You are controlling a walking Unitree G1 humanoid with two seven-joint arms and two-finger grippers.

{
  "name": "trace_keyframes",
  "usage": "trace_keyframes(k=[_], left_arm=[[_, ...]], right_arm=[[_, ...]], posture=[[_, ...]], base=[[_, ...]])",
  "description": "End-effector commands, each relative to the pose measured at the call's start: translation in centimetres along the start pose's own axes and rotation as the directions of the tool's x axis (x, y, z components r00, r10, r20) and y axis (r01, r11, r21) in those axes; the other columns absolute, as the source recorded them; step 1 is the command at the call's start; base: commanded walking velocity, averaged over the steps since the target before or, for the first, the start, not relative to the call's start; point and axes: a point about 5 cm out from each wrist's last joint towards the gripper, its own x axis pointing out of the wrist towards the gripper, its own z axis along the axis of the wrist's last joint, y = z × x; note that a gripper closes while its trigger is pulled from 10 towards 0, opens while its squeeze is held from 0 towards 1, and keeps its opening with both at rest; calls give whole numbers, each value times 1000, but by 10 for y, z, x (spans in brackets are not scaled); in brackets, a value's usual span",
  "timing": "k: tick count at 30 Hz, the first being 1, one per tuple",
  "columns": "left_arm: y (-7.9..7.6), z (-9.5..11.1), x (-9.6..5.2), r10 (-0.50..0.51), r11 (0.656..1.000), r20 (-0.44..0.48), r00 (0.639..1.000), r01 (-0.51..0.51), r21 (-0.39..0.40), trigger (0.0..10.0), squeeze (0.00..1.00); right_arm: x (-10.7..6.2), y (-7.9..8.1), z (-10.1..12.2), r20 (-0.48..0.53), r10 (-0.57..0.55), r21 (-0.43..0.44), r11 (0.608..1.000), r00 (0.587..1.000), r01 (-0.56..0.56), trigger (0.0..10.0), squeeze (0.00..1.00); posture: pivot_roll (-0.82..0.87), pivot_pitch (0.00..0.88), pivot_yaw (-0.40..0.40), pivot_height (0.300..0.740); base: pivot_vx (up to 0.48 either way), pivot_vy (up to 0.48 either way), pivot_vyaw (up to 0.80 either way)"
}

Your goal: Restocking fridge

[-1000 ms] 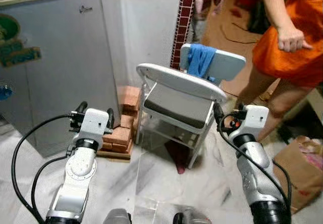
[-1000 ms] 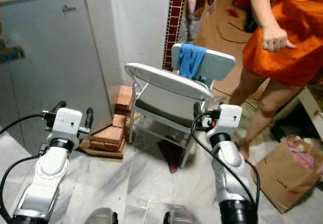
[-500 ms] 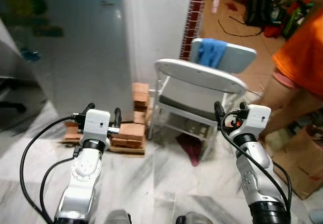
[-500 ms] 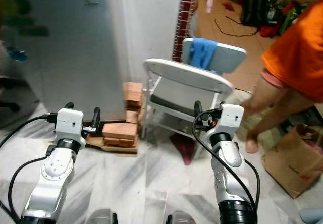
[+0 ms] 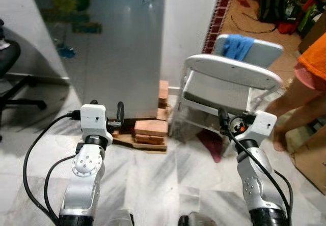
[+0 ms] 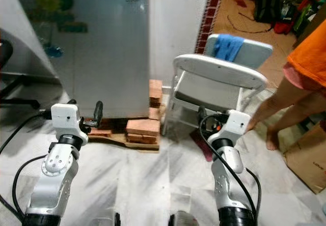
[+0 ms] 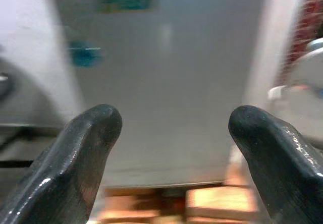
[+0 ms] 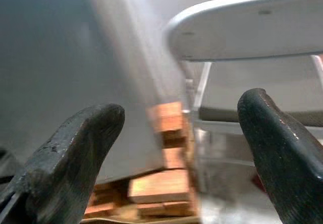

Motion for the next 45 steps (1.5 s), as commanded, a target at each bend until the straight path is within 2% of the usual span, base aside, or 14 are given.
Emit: trace_keyframes(k=[1, 4, 8, 12, 16, 22, 45], left_arm=[[-4, 3, 1, -18, 1000, 21, 1000, 18, -4, 10000, 0], [-7, 1, -1, -50, 999, -1, 999, 50, -16, 10000, 0], [-10, -1, -6, -83, 996, -11, 997, 82, -32, 10000, 0], [-8, -3, -4, -76, 997, -9, 997, 76, -19, 10000, 0], [-6, -4, -4, -78, 997, -25, 997, 78, -7, 10000, 0], [-4, -5, -3, -76, 997, -34, 997, 76, 9, 10000, 0], [-5, -7, -5, -101, 995, -46, 994, 101, -5, 10000, 0]], right_arm=[[-1, -12, 12, 46, -69, -73, 995, 997, 72, 10000, 0], [-2, -12, 15, 84, -77, -154, 984, 993, 90, 10000, 0], [-6, -9, 18, 131, -66, -180, 980, 989, 89, 10000, 0], [-10, -12, 24, 197, -86, -312, 939, 977, 146, 10000, 0], [-12, -19, 23, 197, -122, -287, 942, 973, 176, 10000, 0], [-12, -20, 20, 194, -129, -279, 943, 972, 181, 10000, 0], [-11, -19, 18, 179, -118, -262, 951, 977, 163, 10000, 0]], posture=[[41, 87, -24, 740], [40, 87, -19, 740], [42, 86, -15, 740], [43, 91, -11, 740], [45, 94, -10, 740], [45, 96, -11, 740], [48, 102, -15, 740]], base=[[0, 480, 0], [0, 480, 0], [0, 480, 0], [0, 480, 0], [0, 480, 0], [0, 480, 0], [0, 480, -789]])
